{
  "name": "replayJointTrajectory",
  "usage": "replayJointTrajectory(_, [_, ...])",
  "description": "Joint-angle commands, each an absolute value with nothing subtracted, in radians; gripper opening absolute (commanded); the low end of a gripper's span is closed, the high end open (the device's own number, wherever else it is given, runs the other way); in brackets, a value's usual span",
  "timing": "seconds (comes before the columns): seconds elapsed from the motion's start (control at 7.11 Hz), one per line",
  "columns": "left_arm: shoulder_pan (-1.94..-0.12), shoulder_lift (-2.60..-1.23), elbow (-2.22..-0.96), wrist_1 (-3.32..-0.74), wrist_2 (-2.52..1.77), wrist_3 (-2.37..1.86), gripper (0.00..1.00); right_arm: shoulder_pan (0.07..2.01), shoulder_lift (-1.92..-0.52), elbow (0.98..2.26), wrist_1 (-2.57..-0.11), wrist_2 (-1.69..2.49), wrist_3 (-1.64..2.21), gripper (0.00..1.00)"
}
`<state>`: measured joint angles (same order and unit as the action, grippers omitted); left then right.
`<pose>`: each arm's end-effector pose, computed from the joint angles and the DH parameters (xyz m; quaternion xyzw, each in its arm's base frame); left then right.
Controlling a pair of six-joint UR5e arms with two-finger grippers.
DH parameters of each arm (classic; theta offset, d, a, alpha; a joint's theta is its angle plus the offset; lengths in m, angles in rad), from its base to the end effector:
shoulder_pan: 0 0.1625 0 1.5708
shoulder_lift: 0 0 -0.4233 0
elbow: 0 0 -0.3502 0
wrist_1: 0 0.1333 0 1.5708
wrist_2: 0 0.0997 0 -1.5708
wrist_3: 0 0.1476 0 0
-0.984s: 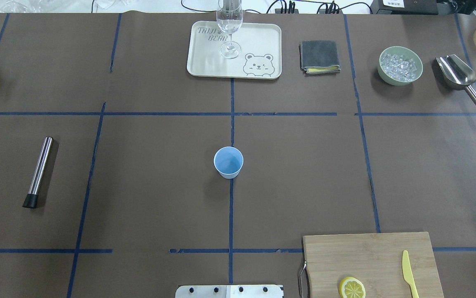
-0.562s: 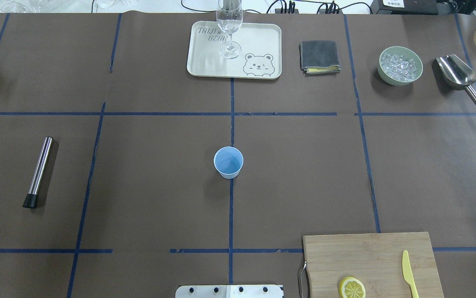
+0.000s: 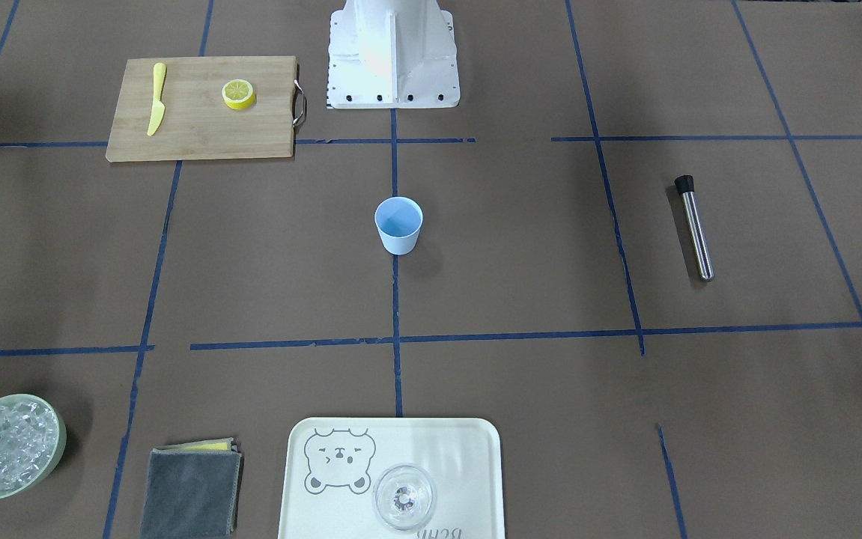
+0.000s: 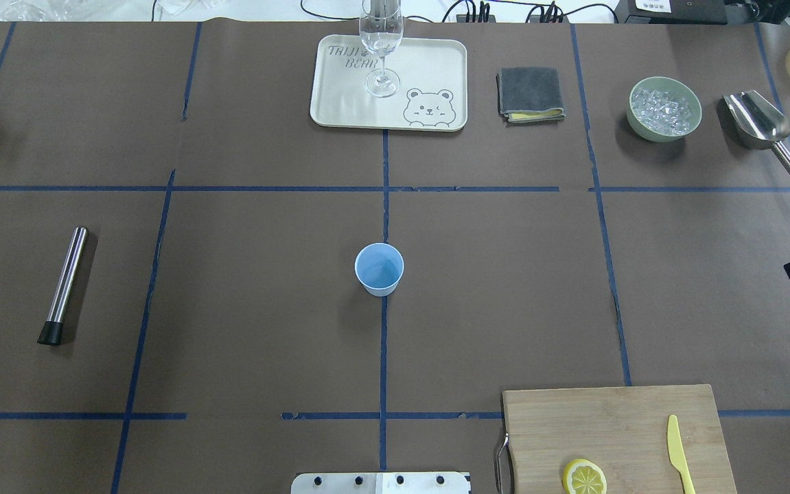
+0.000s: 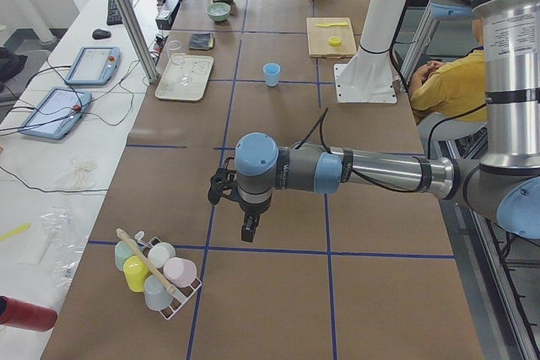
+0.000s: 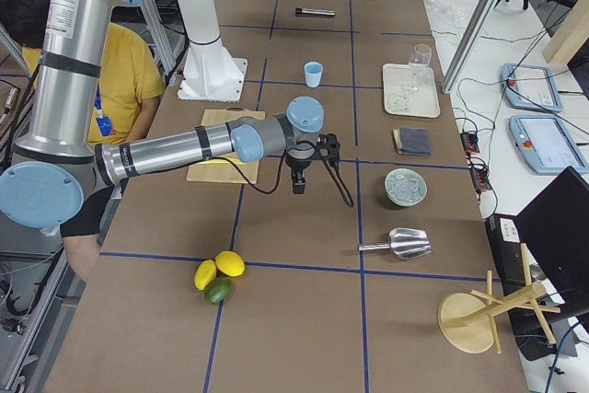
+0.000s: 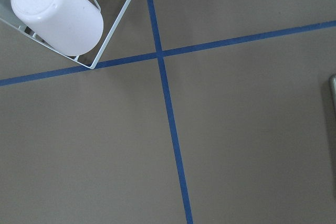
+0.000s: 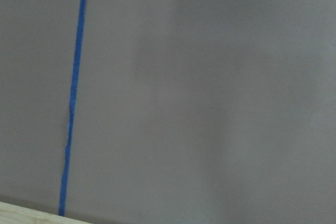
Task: Squeeze lemon into cup
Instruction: 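Move the right gripper over the lemon slice on the cutting board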
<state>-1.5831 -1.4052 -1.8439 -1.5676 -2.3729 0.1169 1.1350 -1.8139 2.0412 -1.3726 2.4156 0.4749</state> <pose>-0.0320 -0.3879 0.6341 0.0731 0.3859 0.0684 0.9171 -0.1356 -0.3456 0.5425 -0.0033 -0.4446 -0.0691 0.8931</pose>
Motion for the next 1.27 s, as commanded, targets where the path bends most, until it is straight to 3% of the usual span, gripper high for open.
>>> replayJointTrajectory(0.0, [-1.583, -1.41, -1.842, -1.574, -2.376, 0.114, 1.0, 0.822, -1.853, 2.071, -1.032, 2.254, 0.973, 1.0])
replayJointTrajectory(0.28, [-1.58, -1.411, -1.833, -1.597, -2.379, 0.11, 1.0, 0.404, -1.852, 2.208, -1.014, 1.922, 1.351, 1.0])
replayJointTrajectory(0.56, [-1.58, -1.41, -1.825, -1.667, -2.376, 0.109, 1.0, 0.124, -1.838, 2.281, -1.019, 1.736, 1.617, 1.0])
replayJointTrajectory(0.84, [-1.58, -1.41, -1.822, -1.672, -2.375, 0.112, 1.0, -0.054, -1.816, 2.31, -1.137, 1.599, 1.716, 0.99])
replayJointTrajectory(1.12, [-1.578, -1.408, -1.824, -1.672, -2.375, 0.115, 1.0, -0.091, -1.801, 2.266, -1.161, 1.543, 1.732, 0.98])
